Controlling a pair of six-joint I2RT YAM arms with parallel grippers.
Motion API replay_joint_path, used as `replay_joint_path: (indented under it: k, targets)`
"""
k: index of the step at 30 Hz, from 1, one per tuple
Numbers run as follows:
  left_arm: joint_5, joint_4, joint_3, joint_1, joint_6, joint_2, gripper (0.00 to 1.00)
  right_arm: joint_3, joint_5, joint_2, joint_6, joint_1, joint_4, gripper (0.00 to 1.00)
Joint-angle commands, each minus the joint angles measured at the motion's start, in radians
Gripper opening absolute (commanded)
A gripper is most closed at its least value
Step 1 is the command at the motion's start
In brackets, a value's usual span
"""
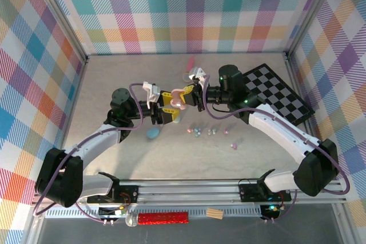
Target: Insert the wireless bluetooth earbuds into the charging case
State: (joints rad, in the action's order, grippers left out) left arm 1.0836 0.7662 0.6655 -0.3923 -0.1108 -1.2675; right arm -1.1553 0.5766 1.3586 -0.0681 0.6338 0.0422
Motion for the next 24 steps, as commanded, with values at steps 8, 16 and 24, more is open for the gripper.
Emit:
replay_joint_path:
  k: [8, 16, 24]
  targets:
    - [0.026, 0.067, 0.022, -0.010, -0.021, -0.007, 0.56, -0.004, 0.022, 0.025, -0.015, -0.005, -0.027, 0.00]
    - [0.024, 0.070, 0.019, -0.010, -0.020, -0.009, 0.51, -0.014, 0.026, 0.033, -0.011, -0.005, -0.029, 0.00]
    - [0.024, 0.072, 0.016, -0.010, -0.017, -0.015, 0.42, -0.019, 0.022, 0.033, 0.019, -0.005, -0.036, 0.00]
